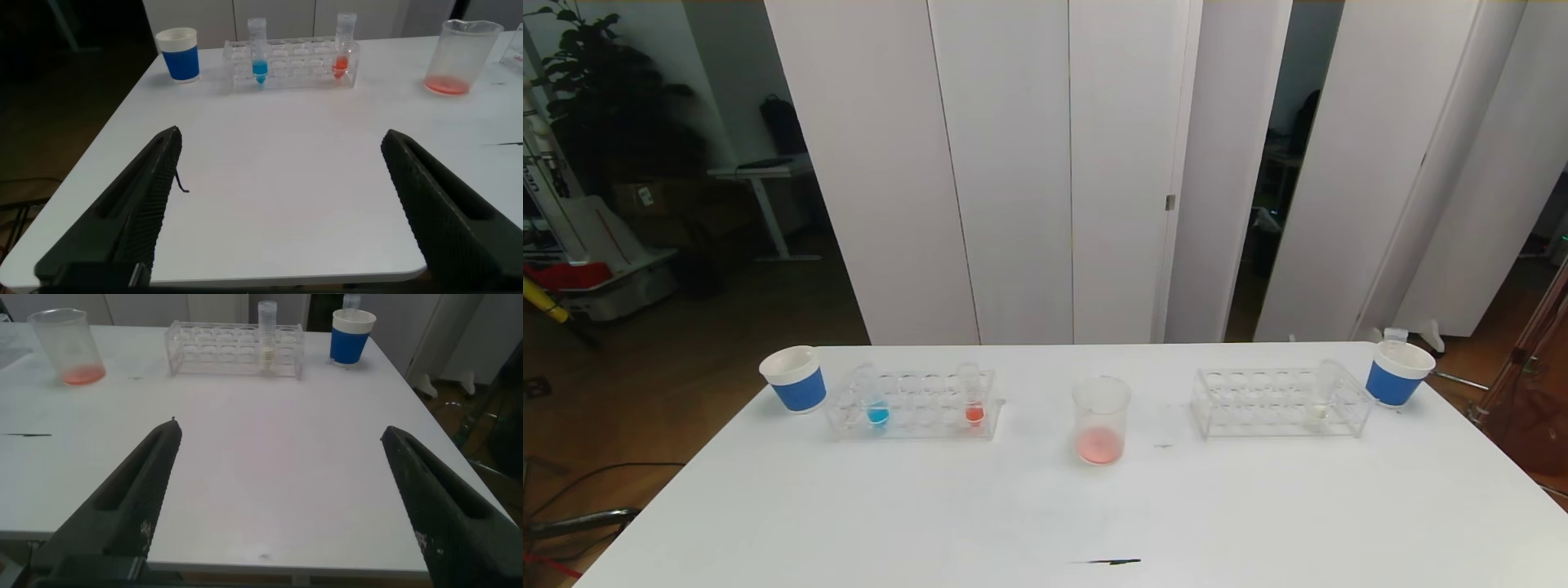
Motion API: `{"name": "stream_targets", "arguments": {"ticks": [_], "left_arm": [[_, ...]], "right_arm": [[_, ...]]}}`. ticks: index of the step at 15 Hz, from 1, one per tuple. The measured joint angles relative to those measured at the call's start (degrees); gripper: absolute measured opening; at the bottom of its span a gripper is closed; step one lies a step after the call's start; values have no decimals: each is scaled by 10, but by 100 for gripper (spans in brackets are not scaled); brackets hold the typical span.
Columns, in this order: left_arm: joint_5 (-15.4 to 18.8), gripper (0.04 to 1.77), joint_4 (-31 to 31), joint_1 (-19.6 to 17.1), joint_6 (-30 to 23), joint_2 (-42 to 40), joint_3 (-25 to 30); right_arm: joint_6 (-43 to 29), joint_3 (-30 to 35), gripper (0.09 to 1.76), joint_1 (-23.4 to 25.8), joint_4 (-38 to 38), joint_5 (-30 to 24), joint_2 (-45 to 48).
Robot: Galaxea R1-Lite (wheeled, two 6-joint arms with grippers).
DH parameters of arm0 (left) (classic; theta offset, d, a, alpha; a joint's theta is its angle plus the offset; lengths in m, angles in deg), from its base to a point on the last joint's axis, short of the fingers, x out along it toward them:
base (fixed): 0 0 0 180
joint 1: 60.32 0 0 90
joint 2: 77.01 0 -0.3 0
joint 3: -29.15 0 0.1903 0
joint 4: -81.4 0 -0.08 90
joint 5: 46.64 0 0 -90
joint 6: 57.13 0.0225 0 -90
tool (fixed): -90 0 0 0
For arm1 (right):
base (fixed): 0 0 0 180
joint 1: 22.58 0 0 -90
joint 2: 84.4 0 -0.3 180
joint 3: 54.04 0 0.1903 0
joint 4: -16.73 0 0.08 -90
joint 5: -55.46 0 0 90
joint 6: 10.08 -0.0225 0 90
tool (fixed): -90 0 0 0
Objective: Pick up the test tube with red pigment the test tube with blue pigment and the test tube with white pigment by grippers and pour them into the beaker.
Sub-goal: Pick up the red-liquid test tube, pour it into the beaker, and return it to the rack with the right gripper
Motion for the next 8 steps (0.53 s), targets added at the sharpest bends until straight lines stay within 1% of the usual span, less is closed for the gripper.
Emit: {"name": "stream_targets", "arguments": {"ticks": [8], "left_arm": [[0, 174, 0, 0, 0, 0, 0]], "right_arm": [[0, 0, 175, 0, 0, 0, 0]]}}
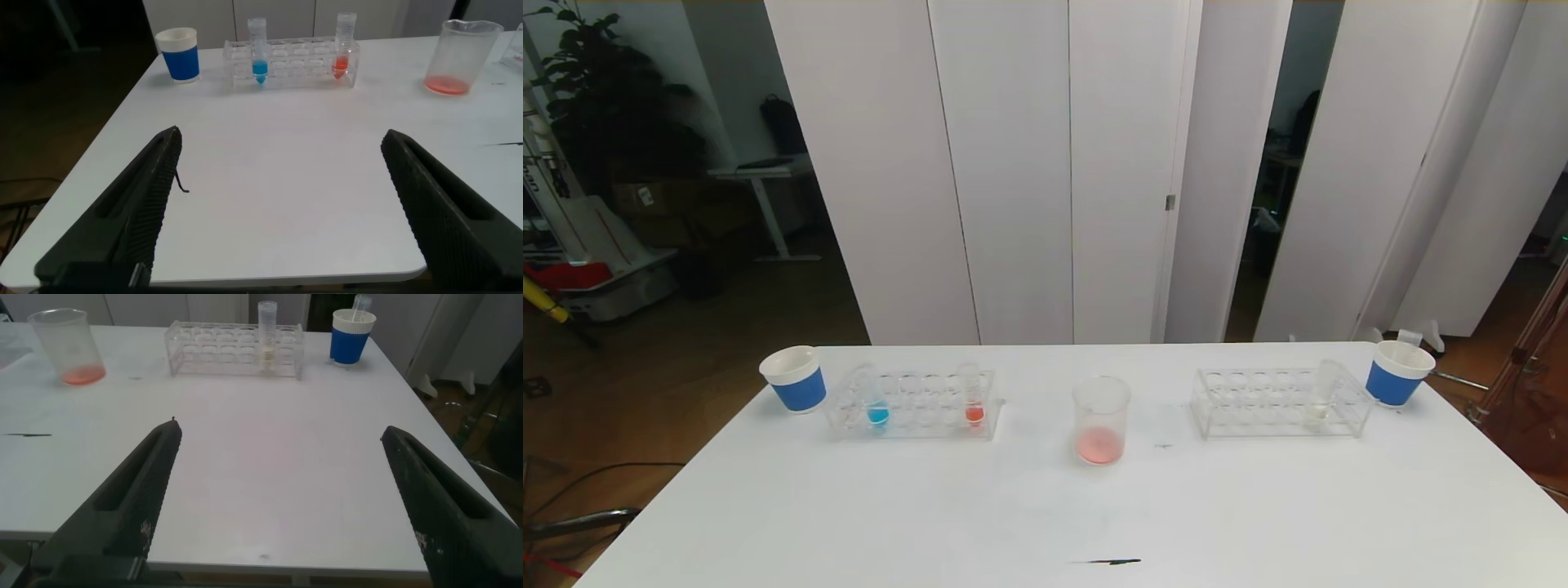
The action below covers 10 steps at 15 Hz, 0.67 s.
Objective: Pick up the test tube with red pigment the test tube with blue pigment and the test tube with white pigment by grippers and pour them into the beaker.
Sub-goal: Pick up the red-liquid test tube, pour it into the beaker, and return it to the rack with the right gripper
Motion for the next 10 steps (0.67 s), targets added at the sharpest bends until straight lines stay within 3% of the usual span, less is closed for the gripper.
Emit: {"name": "stream_targets", "arguments": {"ticks": [10], "left_arm": [[0, 174, 0, 0, 0, 0, 0]], "right_arm": [[0, 0, 175, 0, 0, 0, 0]]}}
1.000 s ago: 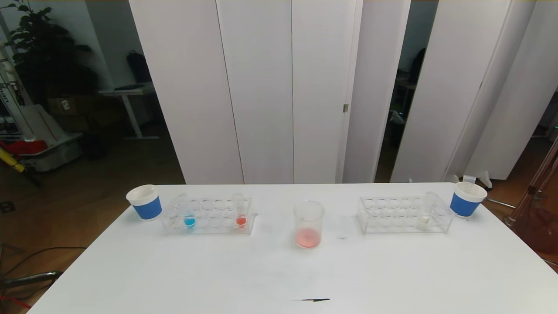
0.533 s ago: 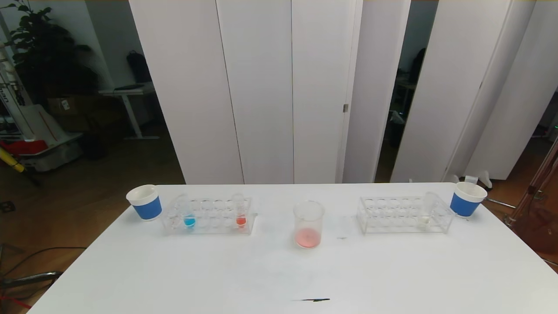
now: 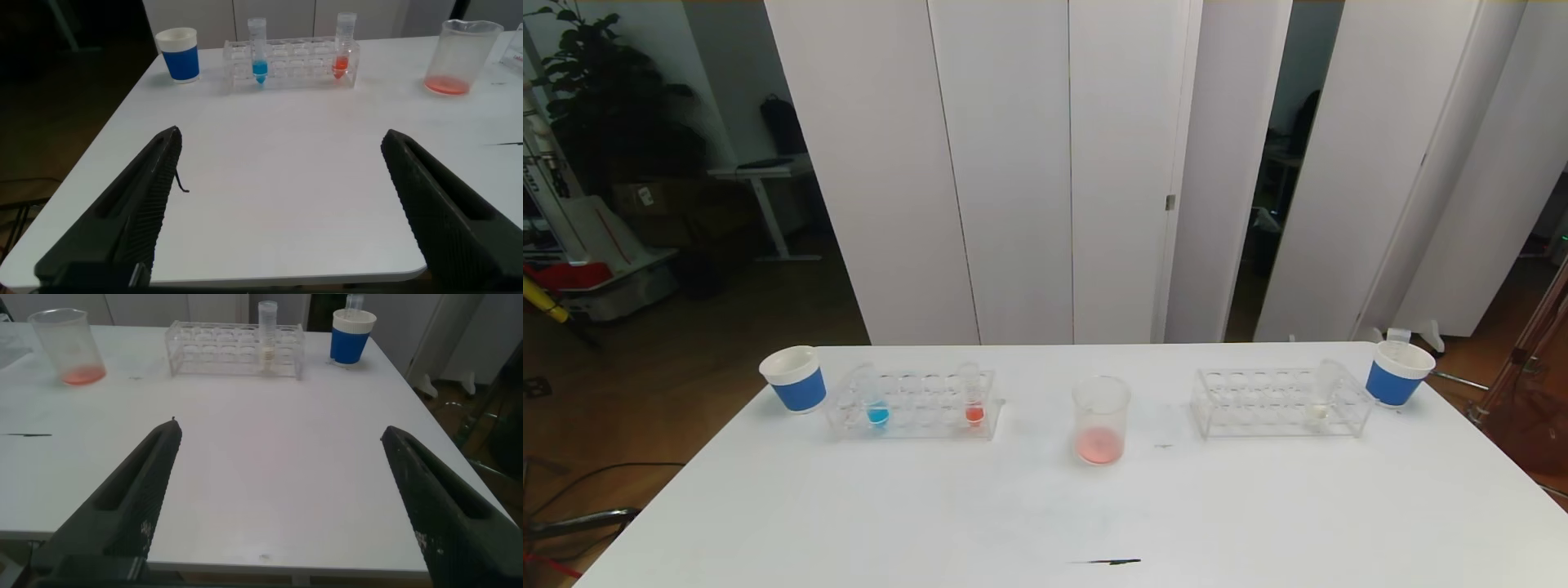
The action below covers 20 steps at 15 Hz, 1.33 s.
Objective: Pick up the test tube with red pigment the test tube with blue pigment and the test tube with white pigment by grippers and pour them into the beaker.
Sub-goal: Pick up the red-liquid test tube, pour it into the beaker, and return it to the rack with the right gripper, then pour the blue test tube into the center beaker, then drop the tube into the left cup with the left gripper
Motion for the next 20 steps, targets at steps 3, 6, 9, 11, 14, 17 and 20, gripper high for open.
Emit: {"name": "stream_targets", "arguments": {"ticks": [3, 6, 9, 11, 14, 17, 20], "left_arm": [[0, 174, 0, 0, 0, 0, 0], [0, 174, 0, 0, 0, 0, 0], [0, 174, 0, 0, 0, 0, 0], [0, 174, 0, 0, 0, 0, 0], [4, 174, 1, 0, 8, 0, 0], [5, 174, 0, 0, 16, 0, 0], [3, 174, -1, 0, 18, 0, -1]], "right_arm": [[0, 0, 175, 0, 0, 0, 0], [0, 0, 175, 0, 0, 0, 0], [0, 0, 175, 0, 0, 0, 0], [0, 0, 175, 0, 0, 0, 0], [0, 0, 175, 0, 0, 0, 0], [0, 0, 175, 0, 0, 0, 0], [0, 0, 175, 0, 0, 0, 0]]}}
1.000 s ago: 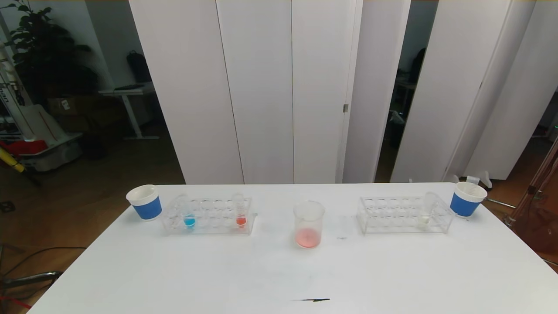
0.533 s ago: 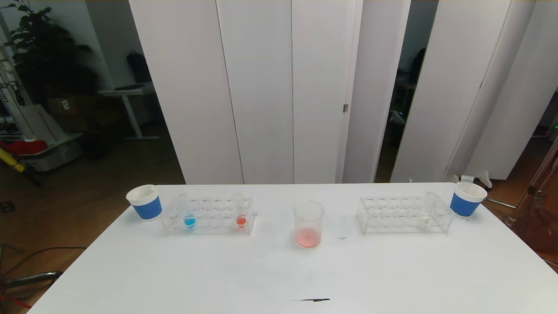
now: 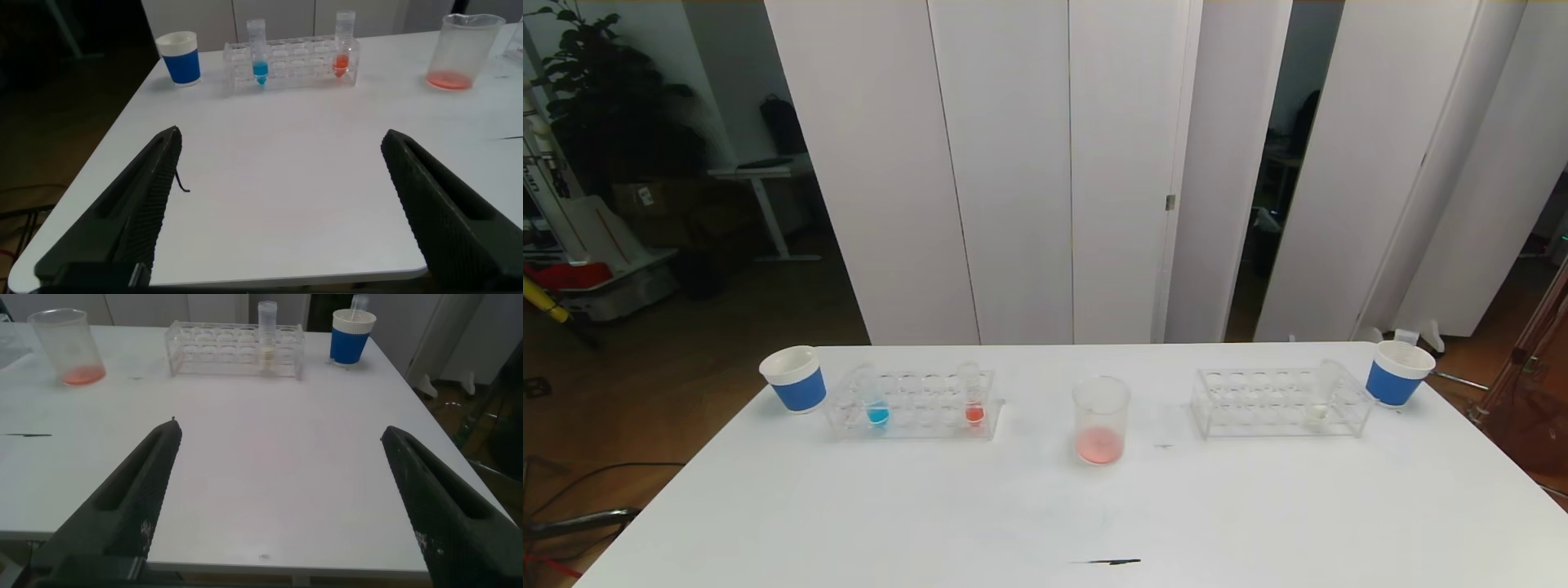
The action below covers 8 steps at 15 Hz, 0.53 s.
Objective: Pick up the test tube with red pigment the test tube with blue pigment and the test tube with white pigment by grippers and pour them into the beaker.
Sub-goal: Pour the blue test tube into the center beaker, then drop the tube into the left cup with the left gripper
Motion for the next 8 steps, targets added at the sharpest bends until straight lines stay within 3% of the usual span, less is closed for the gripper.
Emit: {"name": "stream_targets", "arguments": {"ticks": [4, 8], "left_arm": [[-2, 174, 5, 0, 7, 0, -14], [-4, 174, 39, 0, 10, 14, -110]], "right_arm": [[0, 0, 175, 0, 0, 0, 0], [0, 0, 175, 0, 0, 0, 0]]}}
